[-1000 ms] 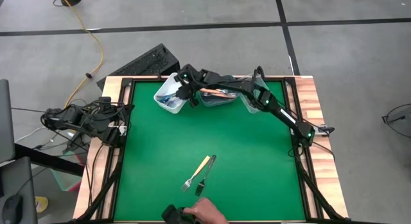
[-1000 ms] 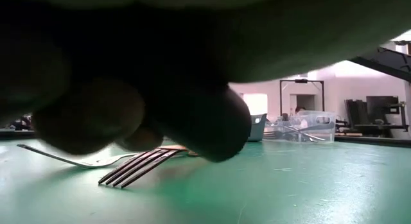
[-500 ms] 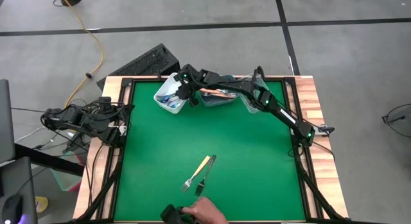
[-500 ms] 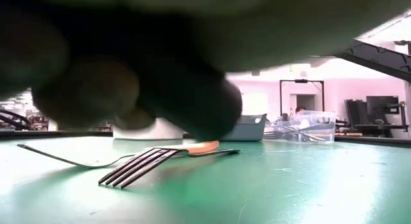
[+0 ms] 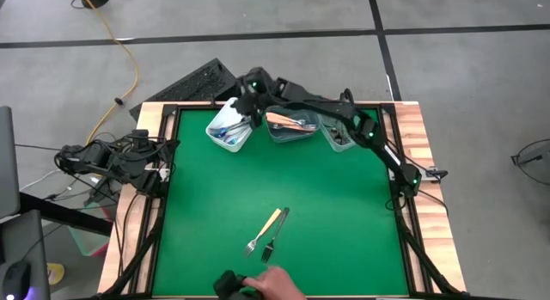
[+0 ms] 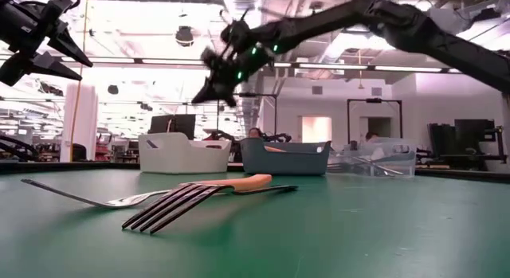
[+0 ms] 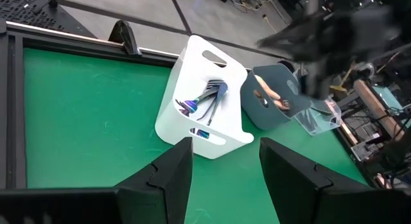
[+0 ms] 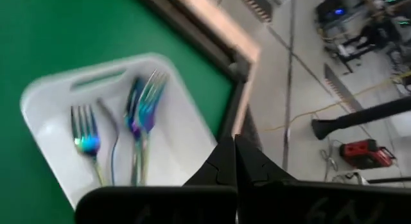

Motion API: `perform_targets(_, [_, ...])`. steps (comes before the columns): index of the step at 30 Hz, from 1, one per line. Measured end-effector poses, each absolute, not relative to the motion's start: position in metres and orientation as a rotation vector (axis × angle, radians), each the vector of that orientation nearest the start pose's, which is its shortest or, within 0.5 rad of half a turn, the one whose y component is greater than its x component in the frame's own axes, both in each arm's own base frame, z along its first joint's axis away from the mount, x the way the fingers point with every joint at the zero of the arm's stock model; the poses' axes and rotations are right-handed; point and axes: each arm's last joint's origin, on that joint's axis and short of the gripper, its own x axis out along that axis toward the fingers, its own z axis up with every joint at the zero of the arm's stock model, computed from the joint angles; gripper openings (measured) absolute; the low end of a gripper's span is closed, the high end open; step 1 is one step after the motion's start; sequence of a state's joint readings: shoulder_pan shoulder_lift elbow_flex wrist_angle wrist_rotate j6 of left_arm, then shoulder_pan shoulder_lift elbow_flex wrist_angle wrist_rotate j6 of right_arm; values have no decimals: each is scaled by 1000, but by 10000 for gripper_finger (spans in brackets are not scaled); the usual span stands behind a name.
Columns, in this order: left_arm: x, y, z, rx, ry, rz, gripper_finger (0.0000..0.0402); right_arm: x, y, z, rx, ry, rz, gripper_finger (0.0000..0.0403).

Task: Sort silverware by color (type)
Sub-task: Put the yellow fork into the blue bin

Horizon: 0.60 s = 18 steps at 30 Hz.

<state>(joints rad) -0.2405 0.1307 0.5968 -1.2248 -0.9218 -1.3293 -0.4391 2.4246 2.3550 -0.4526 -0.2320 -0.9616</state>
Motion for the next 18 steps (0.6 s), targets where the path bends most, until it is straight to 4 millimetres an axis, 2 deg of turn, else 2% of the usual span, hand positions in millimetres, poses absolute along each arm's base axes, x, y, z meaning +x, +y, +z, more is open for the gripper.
perform_targets(5, [17,20,243,-802,116,927,164,475,-213,335,-703,495,0,1])
perform_targets(10, [17,19,243,-774,132,922,164,443,-184,393,-583,451,-27,1])
perform_targets(13, [17,19,243,-758,147,914,164,425,-164,419,-511,440,-24,2])
perform_targets(18, [18,19,242,-761,178,889,164,404,-122,447,-412,436,10,2])
